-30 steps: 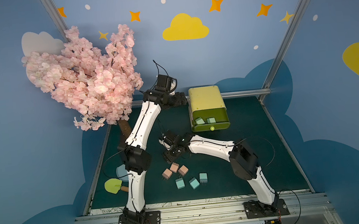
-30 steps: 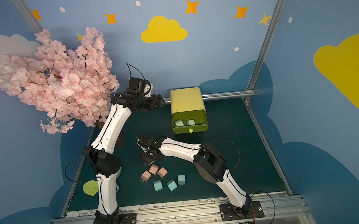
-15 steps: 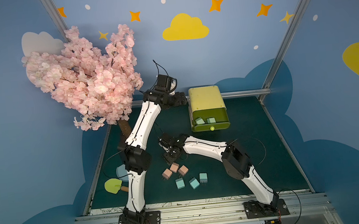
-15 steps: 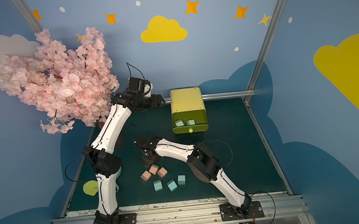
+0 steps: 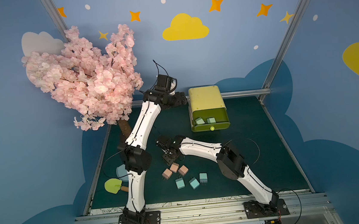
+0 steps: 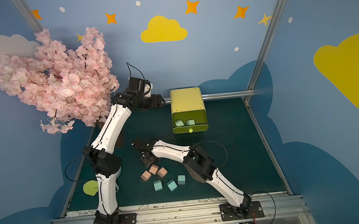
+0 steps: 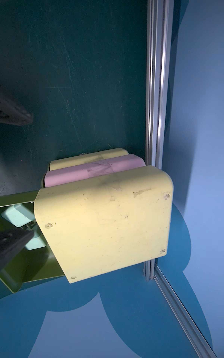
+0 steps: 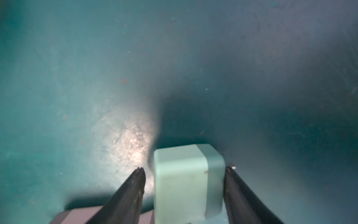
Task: Place the plugs into the drawer by color
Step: Pick up the plug from the center of the board, then place the plug in the drawer.
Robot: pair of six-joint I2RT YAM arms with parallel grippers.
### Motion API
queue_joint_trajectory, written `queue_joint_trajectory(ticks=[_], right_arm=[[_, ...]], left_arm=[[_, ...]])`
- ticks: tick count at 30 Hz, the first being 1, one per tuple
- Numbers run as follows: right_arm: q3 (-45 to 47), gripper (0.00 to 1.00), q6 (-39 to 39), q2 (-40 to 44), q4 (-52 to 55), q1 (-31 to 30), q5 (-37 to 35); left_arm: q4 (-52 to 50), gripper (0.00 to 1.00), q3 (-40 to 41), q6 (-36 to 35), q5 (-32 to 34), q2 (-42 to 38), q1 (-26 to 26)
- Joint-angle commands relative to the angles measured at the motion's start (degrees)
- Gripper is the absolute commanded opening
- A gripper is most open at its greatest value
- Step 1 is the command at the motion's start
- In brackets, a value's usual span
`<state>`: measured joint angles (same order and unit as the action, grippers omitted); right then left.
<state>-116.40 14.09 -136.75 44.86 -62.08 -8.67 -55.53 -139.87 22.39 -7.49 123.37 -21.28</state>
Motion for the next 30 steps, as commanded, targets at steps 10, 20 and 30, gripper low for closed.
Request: queue_joint_trajectory(ticks=[10, 20, 30], right_arm=[[-0.19, 0.43, -0.2, 3.23, 3.08, -0.49, -3.96], [6.24, 0.37, 0.41, 20.36, 5.83, -0.27, -9.53], [15.97, 0.36, -1.11, 41.87, 6.29, 8.68, -15.56]], left_arm=[[0.95, 0.86, 0.3, -0.01, -0.6, -2.08, 0.21], [0.85, 0.86, 0.33, -0.26, -0.16, -3.99, 0.13], [1.17, 0.88, -5.99, -0.12, -0.59, 0.55, -1.77]])
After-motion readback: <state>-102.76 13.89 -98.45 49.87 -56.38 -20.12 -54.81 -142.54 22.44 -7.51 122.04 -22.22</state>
